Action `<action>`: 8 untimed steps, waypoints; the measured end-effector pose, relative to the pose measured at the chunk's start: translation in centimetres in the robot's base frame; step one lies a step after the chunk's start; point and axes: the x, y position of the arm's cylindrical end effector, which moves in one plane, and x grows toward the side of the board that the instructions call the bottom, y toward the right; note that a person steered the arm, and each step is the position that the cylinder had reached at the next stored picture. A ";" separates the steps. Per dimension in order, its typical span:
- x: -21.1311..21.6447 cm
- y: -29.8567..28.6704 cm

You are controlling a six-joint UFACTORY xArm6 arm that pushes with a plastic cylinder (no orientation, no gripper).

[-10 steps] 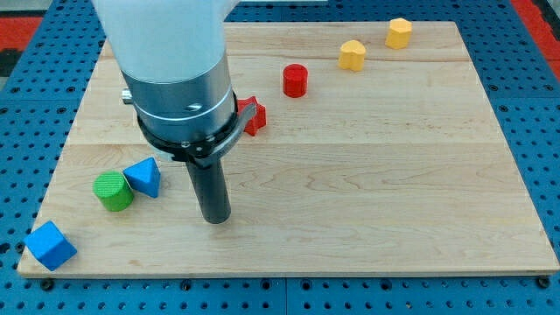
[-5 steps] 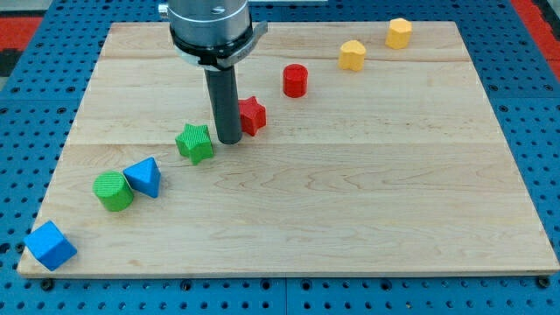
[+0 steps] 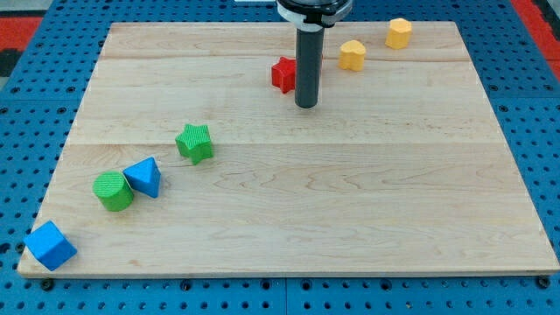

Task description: Move red star closer to the red circle

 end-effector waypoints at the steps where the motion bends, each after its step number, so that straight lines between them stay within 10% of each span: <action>1: 0.0 0.0; 8: -4.9 -5.1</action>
